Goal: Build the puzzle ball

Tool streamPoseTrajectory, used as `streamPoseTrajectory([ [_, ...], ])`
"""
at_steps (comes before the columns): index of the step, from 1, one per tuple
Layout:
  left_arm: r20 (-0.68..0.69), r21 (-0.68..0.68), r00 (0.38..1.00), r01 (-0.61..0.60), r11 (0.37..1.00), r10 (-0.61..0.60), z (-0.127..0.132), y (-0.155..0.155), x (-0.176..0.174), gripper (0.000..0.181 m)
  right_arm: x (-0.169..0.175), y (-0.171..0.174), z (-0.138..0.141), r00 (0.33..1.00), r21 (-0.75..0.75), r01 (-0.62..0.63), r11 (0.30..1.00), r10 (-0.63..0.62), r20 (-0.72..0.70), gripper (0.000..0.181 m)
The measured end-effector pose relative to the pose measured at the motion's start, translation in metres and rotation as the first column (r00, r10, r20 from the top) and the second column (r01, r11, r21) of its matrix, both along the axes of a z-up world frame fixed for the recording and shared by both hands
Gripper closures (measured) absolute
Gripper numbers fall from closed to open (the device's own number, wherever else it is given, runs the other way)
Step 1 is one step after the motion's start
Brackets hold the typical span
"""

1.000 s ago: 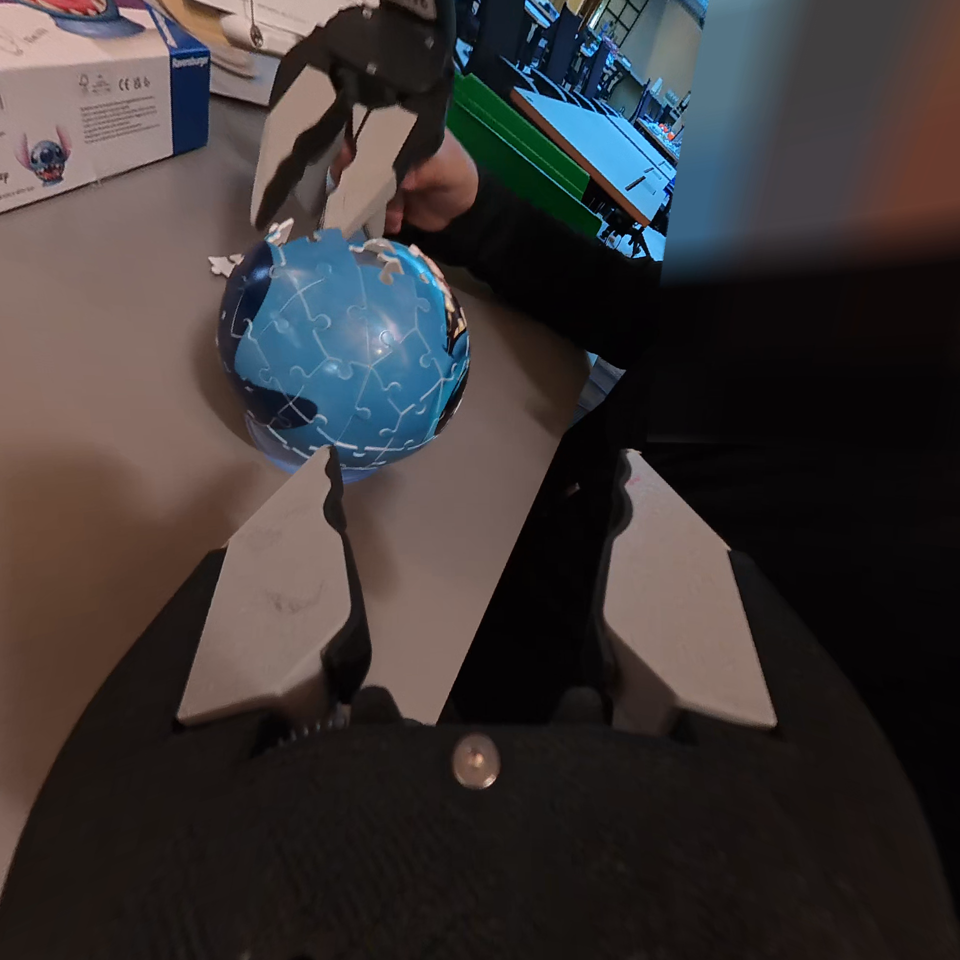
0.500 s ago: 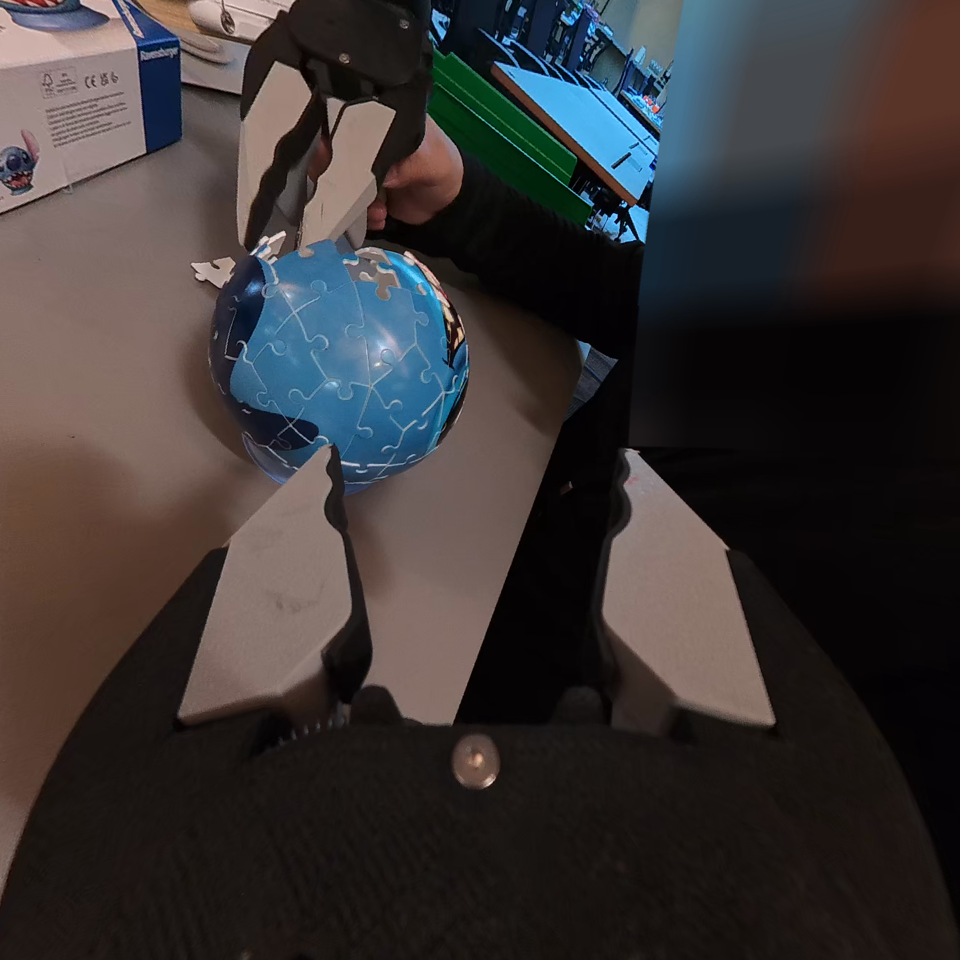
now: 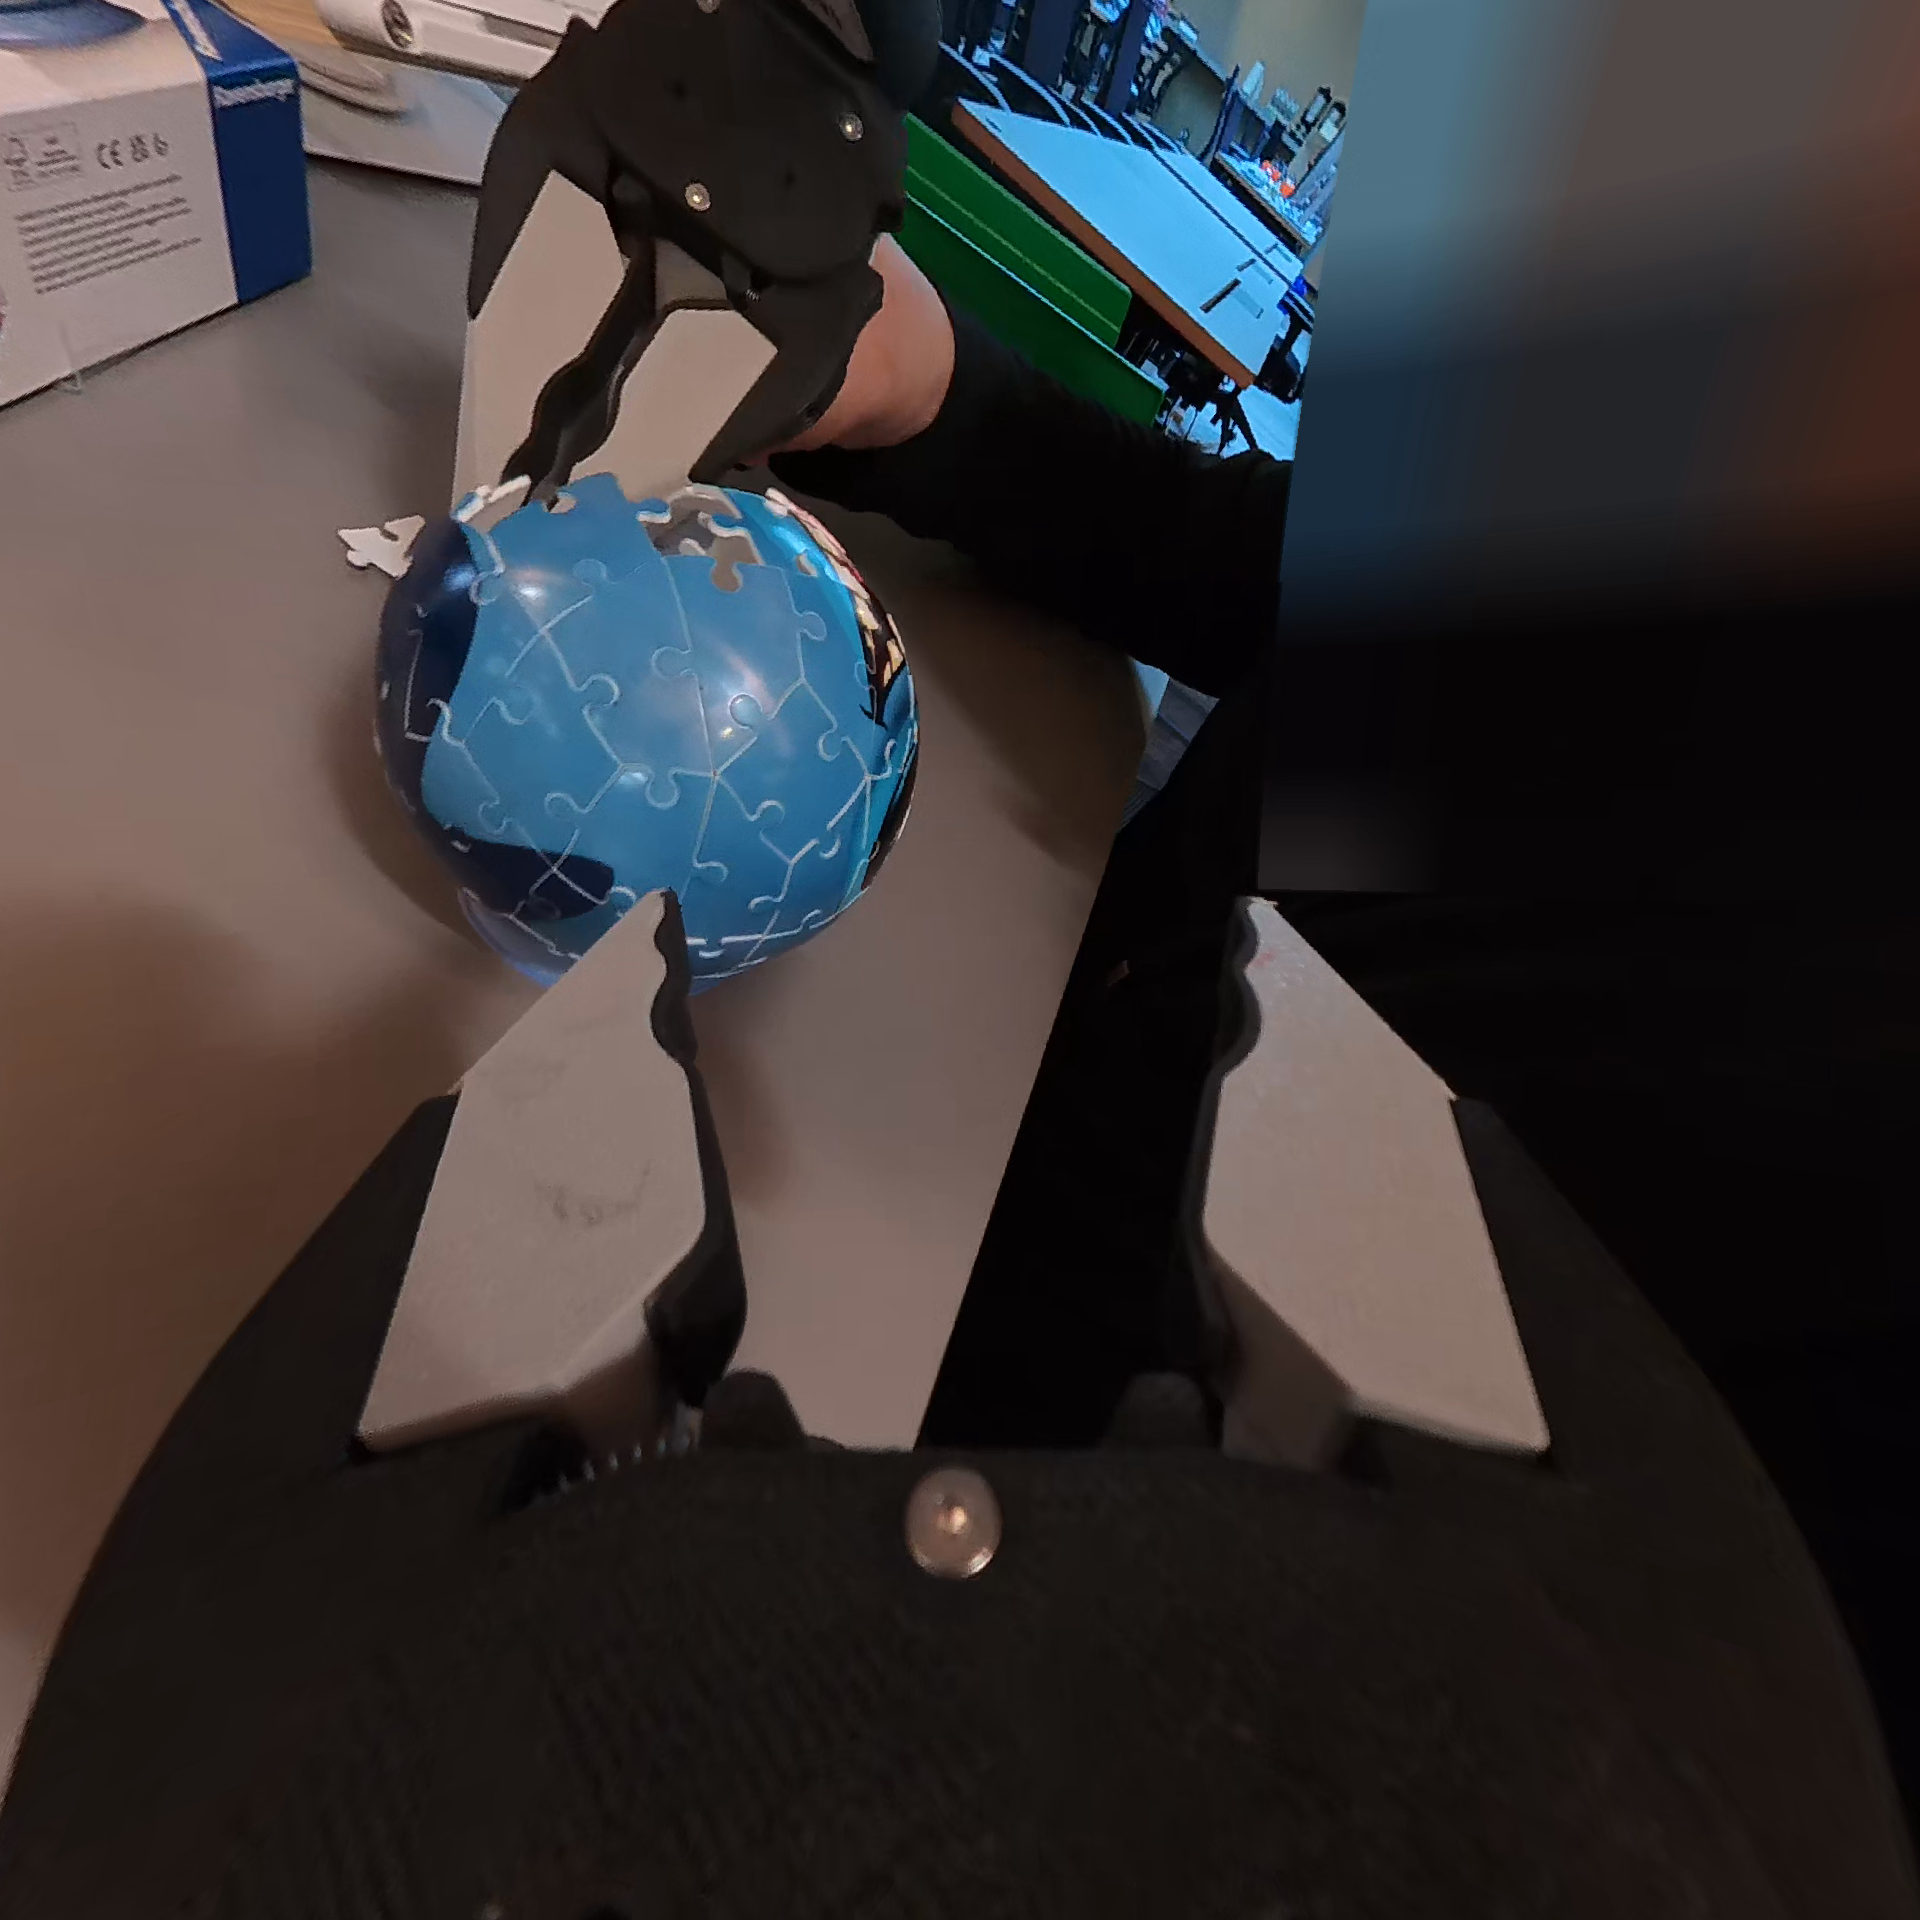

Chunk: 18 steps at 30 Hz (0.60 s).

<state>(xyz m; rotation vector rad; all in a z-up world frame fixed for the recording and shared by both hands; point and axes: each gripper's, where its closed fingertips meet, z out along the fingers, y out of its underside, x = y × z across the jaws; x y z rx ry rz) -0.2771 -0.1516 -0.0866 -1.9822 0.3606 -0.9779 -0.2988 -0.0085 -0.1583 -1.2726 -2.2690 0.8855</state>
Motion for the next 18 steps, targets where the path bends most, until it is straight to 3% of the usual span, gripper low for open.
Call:
streamPoseTrajectory([
  [9,-0.032,0.018,0.998,0.046,0.999,-0.046,-0.023,0.016,-0.002,0.081,-0.007,-0.003,0.005,0.998,0.044,0.011,0.999,-0.008,-0.054,0.181],
  [18,0.013,0.092,0.996,0.085,0.992,-0.087,-0.019,0.021,-0.008,0.079,-0.011,-0.007,0.004,0.999,-0.107,-0.018,0.994,0.013,-0.045,0.180],
])
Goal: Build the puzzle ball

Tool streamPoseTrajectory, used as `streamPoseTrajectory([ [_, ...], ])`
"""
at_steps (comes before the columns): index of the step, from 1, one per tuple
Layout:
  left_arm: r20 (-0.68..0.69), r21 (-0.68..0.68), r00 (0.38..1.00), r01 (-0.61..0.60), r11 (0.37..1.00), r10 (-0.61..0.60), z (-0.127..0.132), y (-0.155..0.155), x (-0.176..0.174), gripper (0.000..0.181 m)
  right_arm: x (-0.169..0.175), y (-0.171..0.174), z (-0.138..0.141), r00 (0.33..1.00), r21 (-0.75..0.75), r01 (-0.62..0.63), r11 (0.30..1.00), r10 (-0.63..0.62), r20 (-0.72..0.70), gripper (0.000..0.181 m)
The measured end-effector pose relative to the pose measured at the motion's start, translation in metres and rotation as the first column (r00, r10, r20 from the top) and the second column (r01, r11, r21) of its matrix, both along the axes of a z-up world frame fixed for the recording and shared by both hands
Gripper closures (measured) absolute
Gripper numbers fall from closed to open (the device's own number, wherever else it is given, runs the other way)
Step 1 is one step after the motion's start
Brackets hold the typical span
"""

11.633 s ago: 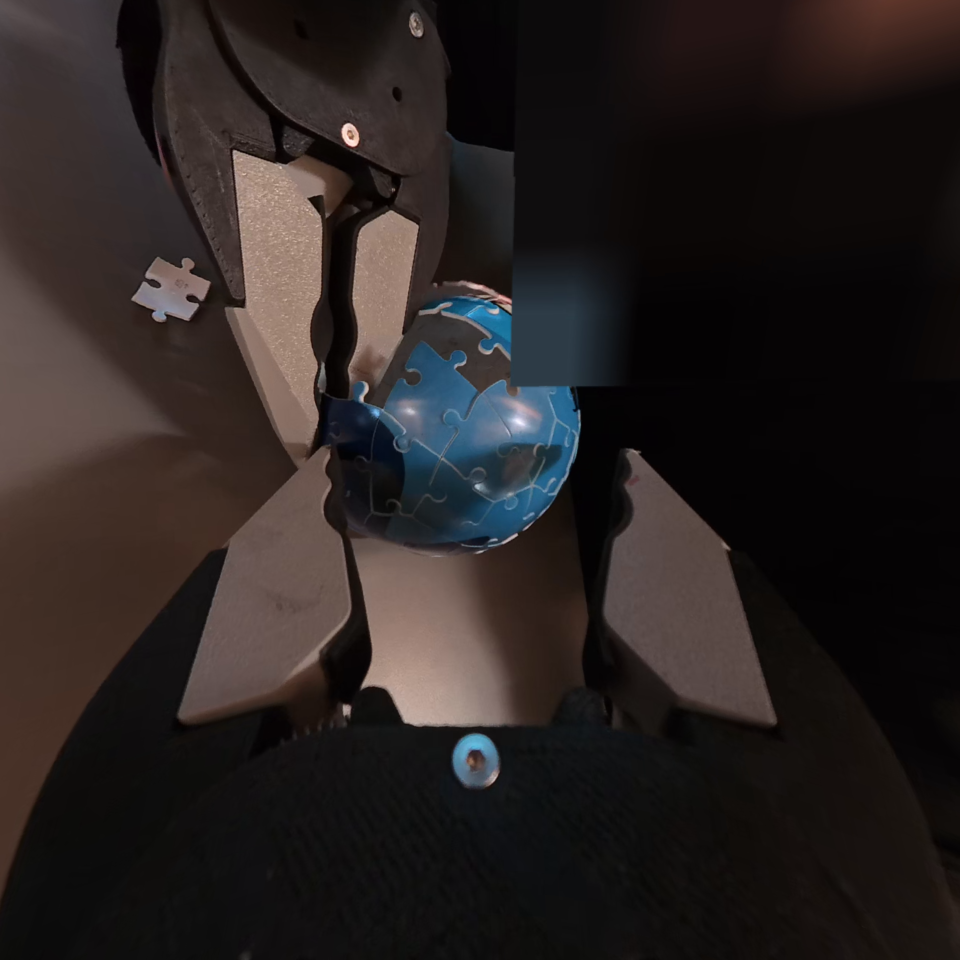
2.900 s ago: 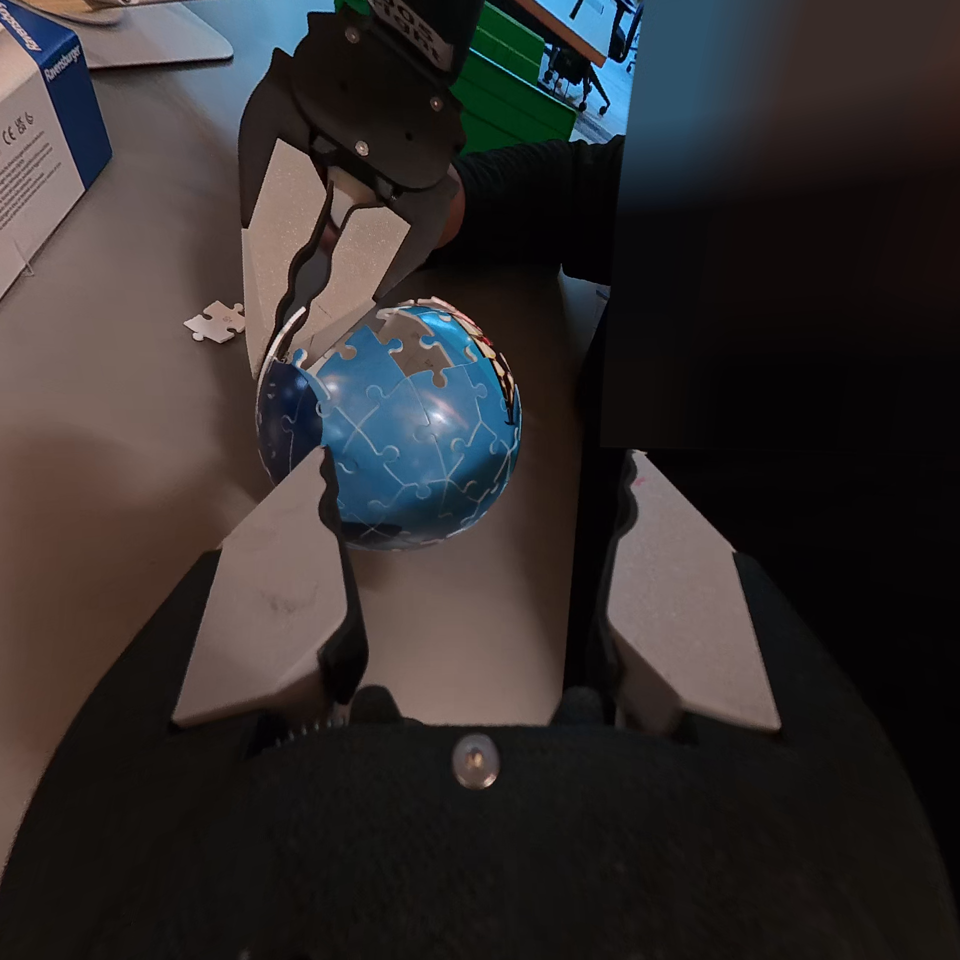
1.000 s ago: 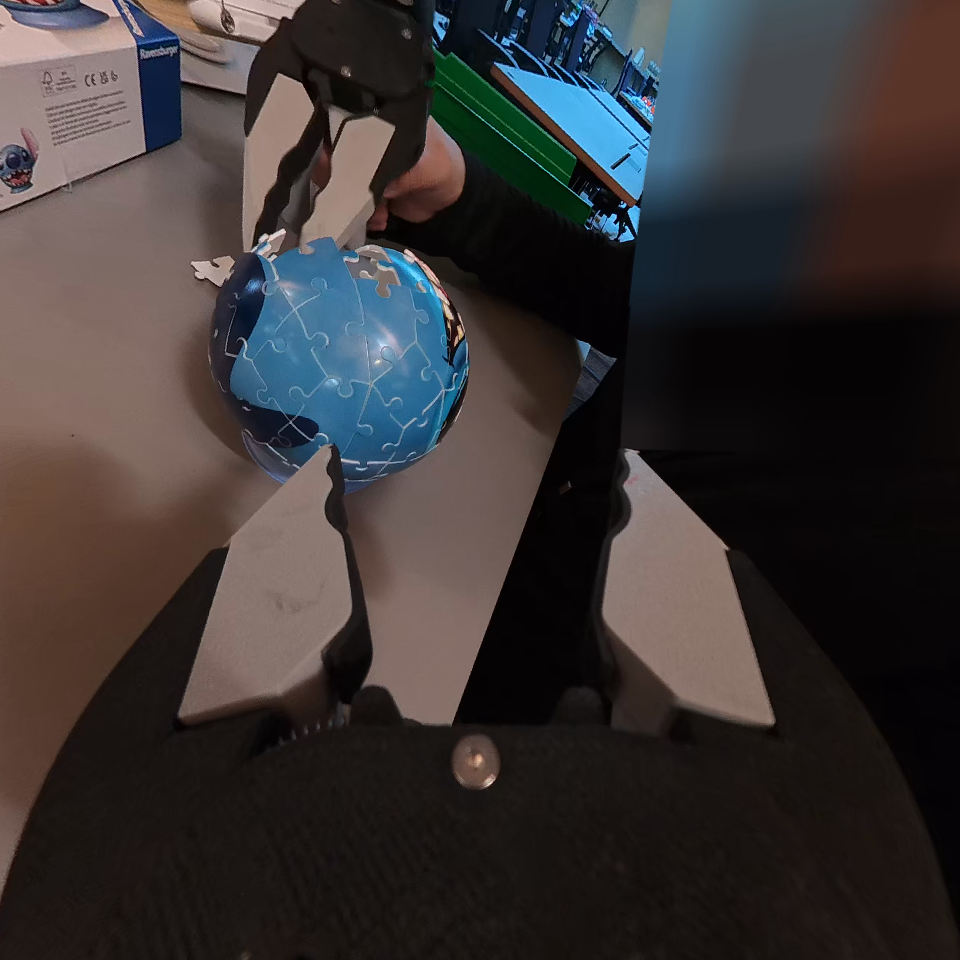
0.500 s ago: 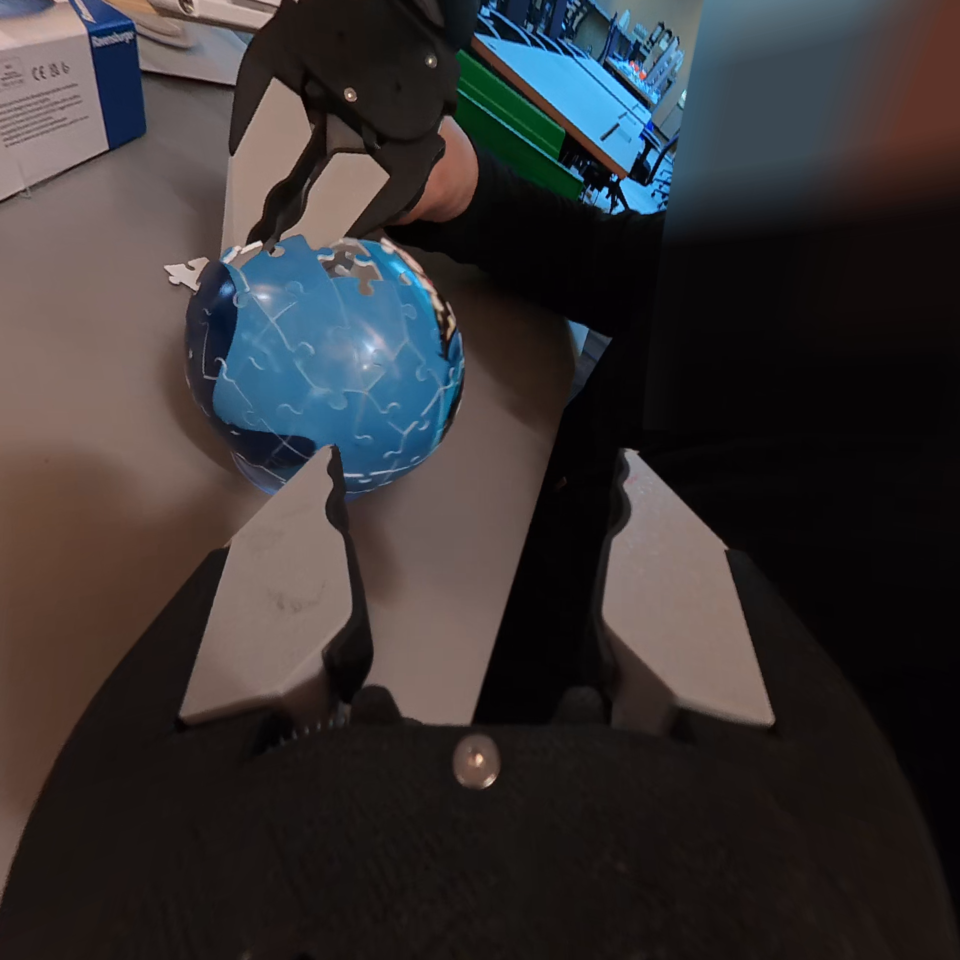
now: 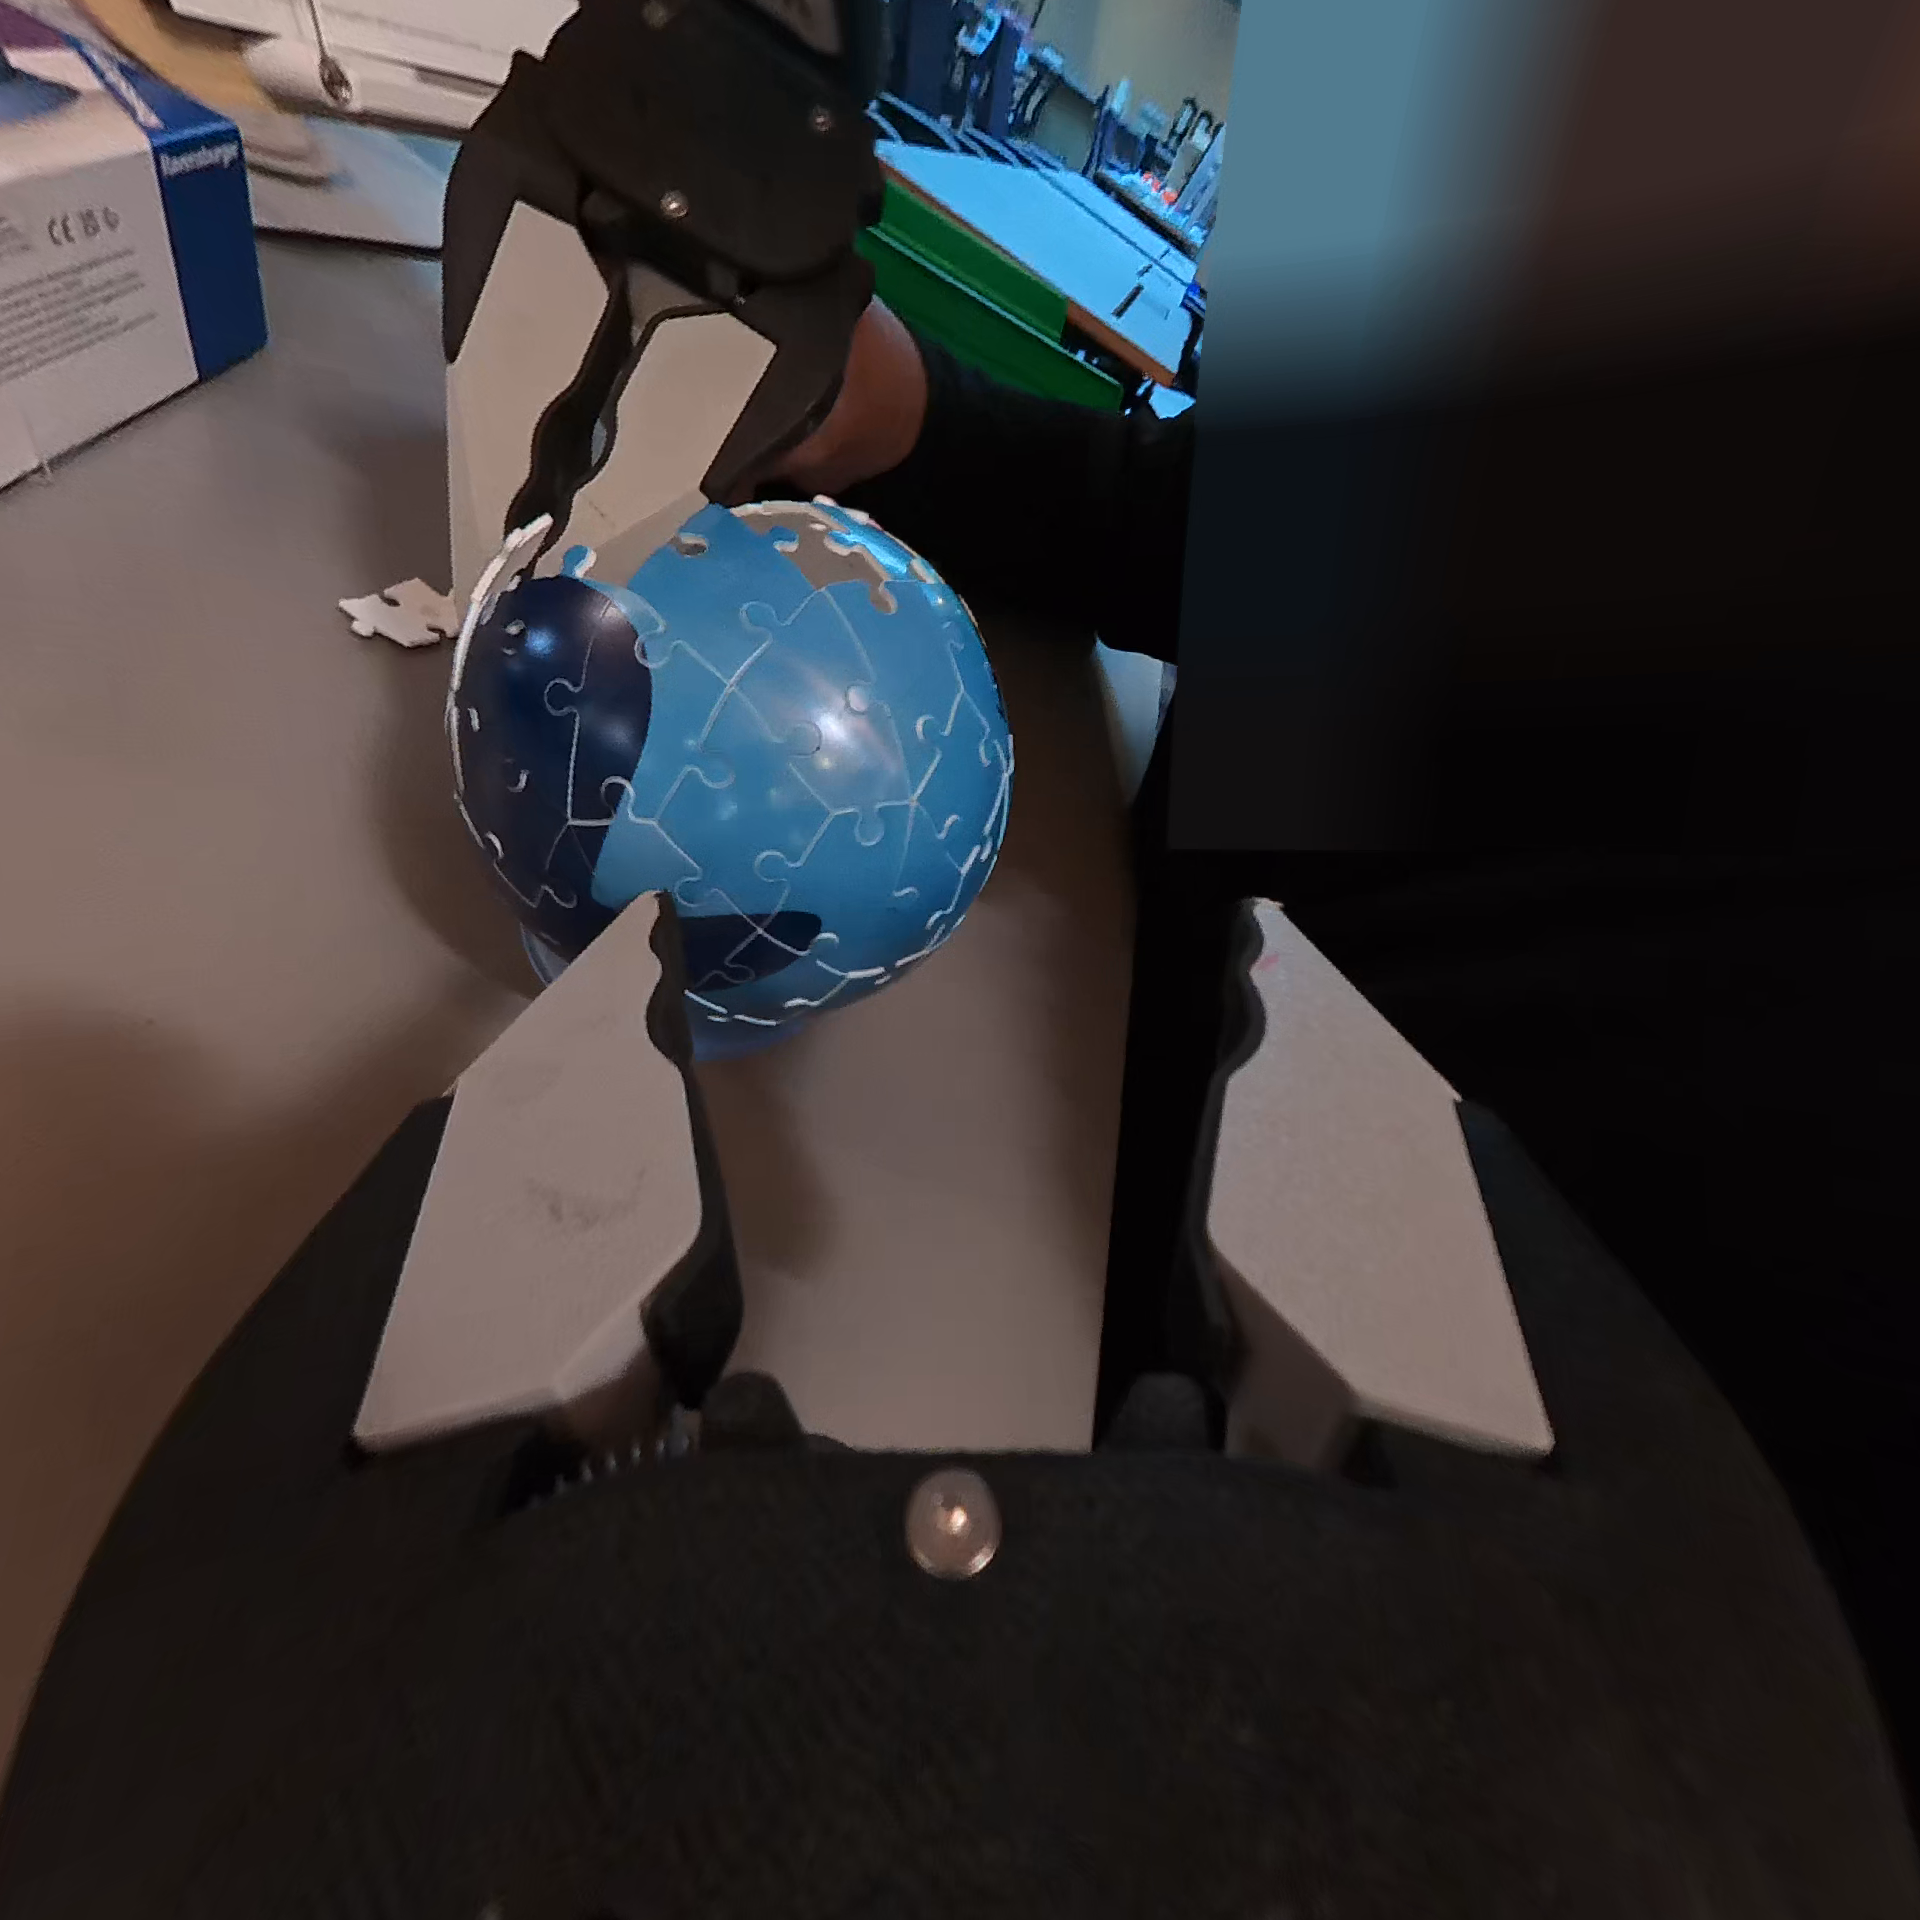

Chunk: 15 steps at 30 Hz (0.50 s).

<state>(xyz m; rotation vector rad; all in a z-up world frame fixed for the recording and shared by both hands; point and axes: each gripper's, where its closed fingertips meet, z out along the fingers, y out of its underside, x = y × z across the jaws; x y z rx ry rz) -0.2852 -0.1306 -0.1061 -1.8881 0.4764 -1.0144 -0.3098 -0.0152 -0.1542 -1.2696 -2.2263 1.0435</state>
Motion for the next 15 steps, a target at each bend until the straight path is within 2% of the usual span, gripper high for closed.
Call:
streamPoseTrajectory([
  [8,0.025,0.034,1.000,0.017,0.999,-0.018,0.0029,-0.0014,0.0013,0.077,-0.0017,0.0004,-0.0001,0.999,0.099,-0.002,0.995,0.007,-0.051,0.180],
  [15,0.022,0.043,0.999,0.029,0.999,-0.030,0.0042,-0.0043,0.0059,0.077,-0.0022,-0.0009,0.0037,0.998,0.054,-0.004,0.999,0.007,-0.067,0.181],
])
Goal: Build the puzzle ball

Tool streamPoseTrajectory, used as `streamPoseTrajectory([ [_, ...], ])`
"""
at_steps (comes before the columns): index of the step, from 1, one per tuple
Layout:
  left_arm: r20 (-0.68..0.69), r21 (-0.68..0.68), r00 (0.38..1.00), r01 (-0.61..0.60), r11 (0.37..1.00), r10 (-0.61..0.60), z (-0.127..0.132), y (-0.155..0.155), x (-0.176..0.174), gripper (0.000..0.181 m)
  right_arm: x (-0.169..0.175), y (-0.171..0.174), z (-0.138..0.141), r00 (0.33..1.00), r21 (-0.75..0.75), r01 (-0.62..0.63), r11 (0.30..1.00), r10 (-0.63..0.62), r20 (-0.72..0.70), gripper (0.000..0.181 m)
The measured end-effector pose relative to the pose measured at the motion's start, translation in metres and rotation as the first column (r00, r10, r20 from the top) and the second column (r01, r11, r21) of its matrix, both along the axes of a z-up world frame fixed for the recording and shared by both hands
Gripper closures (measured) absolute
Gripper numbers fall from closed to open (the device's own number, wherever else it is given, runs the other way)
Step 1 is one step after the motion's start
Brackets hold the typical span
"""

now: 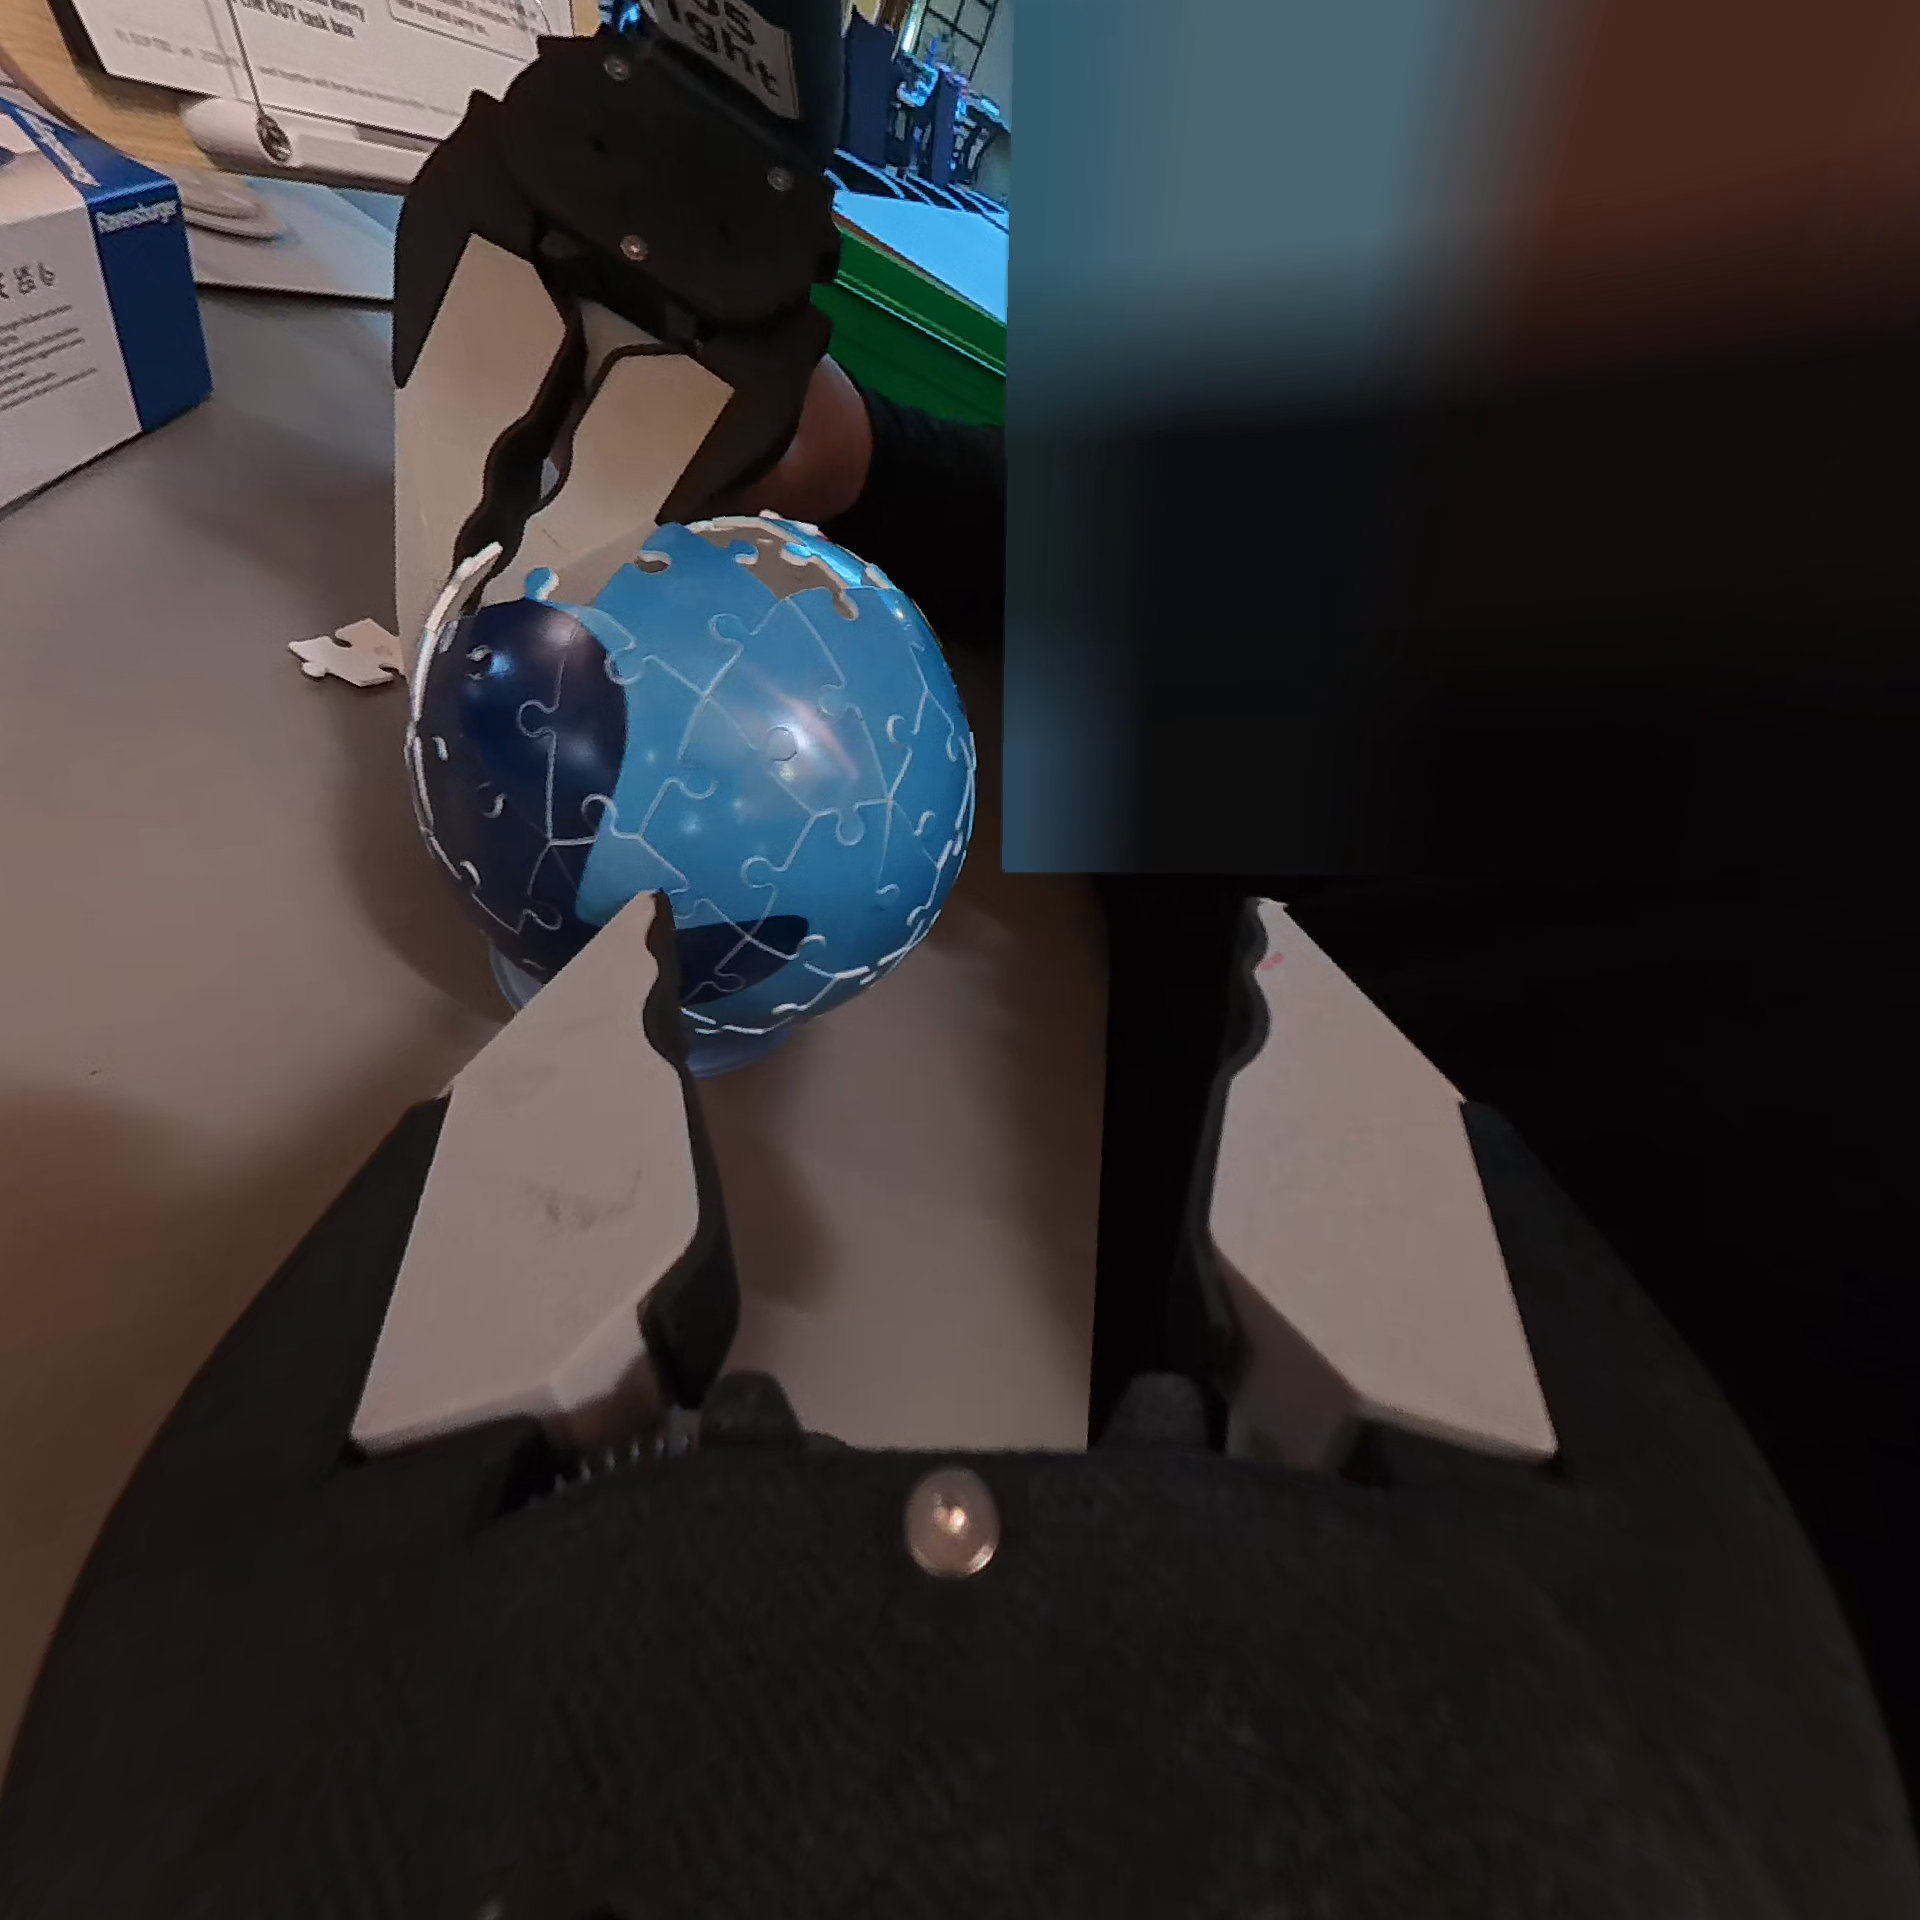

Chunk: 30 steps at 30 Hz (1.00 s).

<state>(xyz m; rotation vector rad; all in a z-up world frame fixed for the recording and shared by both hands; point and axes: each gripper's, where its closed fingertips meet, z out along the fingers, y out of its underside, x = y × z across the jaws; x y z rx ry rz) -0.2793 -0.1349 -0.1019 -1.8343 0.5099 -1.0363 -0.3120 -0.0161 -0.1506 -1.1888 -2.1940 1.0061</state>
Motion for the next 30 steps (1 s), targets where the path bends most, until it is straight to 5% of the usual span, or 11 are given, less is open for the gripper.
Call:
streamPoseTrajectory([
  [23,0.018,0.006,1.000,-0.002,1.000,0.002,0.007,-0.004,0.003,0.080,0.002,-0.004,0.001,1.000,-0.054,-0.013,0.998,0.013,-0.002,0.181],
  [30,0.019,-0.003,1.000,-0.017,1.000,0.017,0.008,-0.006,0.002,0.080,0.015,0.000,0.024,0.998,-0.113,-0.060,0.992,0.056,-0.036,0.158],
])
